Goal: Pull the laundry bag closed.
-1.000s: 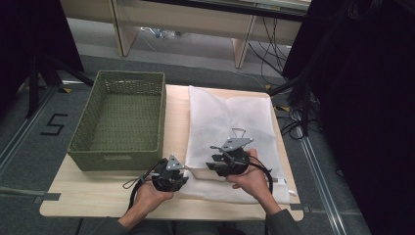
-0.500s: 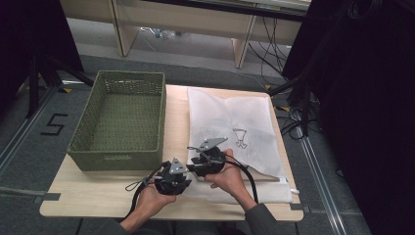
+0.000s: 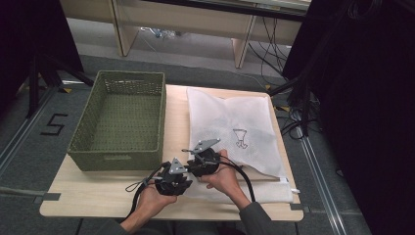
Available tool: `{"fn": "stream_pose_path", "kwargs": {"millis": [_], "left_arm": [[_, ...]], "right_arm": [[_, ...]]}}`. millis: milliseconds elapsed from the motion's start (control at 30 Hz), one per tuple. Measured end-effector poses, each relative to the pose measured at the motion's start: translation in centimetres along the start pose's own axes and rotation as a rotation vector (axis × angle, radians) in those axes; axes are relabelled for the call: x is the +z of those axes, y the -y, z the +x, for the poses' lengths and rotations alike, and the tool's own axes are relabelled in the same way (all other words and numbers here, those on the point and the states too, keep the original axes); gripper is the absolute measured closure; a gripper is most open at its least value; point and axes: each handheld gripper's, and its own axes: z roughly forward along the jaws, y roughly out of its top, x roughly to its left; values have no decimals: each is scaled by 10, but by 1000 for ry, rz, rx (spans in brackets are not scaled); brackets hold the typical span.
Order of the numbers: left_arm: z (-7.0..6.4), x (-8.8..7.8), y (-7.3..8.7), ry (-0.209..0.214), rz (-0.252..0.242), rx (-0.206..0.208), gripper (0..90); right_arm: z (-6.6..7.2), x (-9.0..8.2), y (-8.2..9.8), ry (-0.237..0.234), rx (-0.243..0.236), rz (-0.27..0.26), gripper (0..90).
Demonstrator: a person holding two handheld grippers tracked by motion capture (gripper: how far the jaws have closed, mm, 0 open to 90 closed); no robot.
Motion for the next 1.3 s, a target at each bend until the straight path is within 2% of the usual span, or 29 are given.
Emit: {"fn": "stream_pose_path", "kwargs": {"millis": [33, 67, 100, 133, 267, 300, 333, 367, 400, 433, 533, 567, 633, 667, 733, 767, 800, 833, 867, 900, 1000, 1033, 1067, 1100, 1267, 1300], "left_arm": [[0, 0, 0, 0, 0, 0, 800], [0, 0, 0, -1, 0, 0, 799], [0, -1, 0, -3, -2, -1, 799], [0, -1, 0, -3, -3, -1, 799], [0, -1, 0, 0, -4, -1, 797], [0, -1, -1, 0, -6, -1, 795], [-1, -1, -1, 3, -7, -1, 792], [-1, -1, -1, 5, -8, -2, 784], [-1, -1, -1, 9, -8, -3, 773], [-1, -1, -1, 9, -7, -6, 771], [0, 0, 0, 17, -5, -13, 771], [0, 0, 0, 18, -3, -13, 771], [0, 0, 0, 19, -3, -14, 771], [0, 0, 0, 22, -3, -15, 771], [0, 1, -1, 30, -5, -20, 764], [0, 1, -1, 34, -5, -23, 757], [0, 1, -1, 36, -4, -25, 748], [0, 2, -2, 37, -5, -29, 736], [1, 2, -2, 39, -6, -34, 719], [1, 3, -2, 42, -6, -36, 705], [5, 3, -5, 56, -21, -64, 672], [8, 2, -6, 35, -29, -57, 668], [9, 2, -7, 41, -34, -66, 668], [11, 1, -8, 41, -38, -65, 666], [14, 3, -8, 68, -27, -86, 652], [14, 4, -8, 90, -27, -100, 646]], "right_arm": [[1, -2, 0, -5, 16, 3, 779], [-2, -2, -1, -9, -14, -9, 791], [0, -4, 0, -6, 20, 2, 802], [-3, -4, 0, -10, -16, -6, 806], [-4, -8, 3, -24, -20, 3, 841], [-3, -10, 3, -24, -4, 10, 846], [-5, -10, 4, -28, -27, 4, 848], [-5, -12, 4, -31, -20, 6, 849], [-3, -14, 5, -29, 19, 14, 848], [-6, -14, 6, -34, -11, 3, 846], [-9, -17, 9, -43, 7, -5, 835], [-7, -20, 11, -39, 57, 6, 832], [-9, -21, 13, -48, 62, -1, 820], [-12, -21, 13, -48, 37, -14, 818], [-12, -22, 14, -53, 41, -9, 831], [-10, -23, 15, -56, 62, 4, 835], [-12, -21, 15, -61, 25, -1, 836], [-12, -21, 15, -64, 27, -2, 835], [-10, -22, 15, -62, 65, 10, 834], [-12, -22, 15, -60, 34, 1, 833], [-14, -22, 17, -65, 44, -1, 832], [-15, -22, 17, -66, 42, -4, 831], [-13, -23, 18, -67, 80, 8, 831], [-16, -23, 18, -72, 50, -7, 830], [-17, -22, 20, -76, 58, 1, 828], [-18, -22, 20, -77, 55, 3, 829]]}}
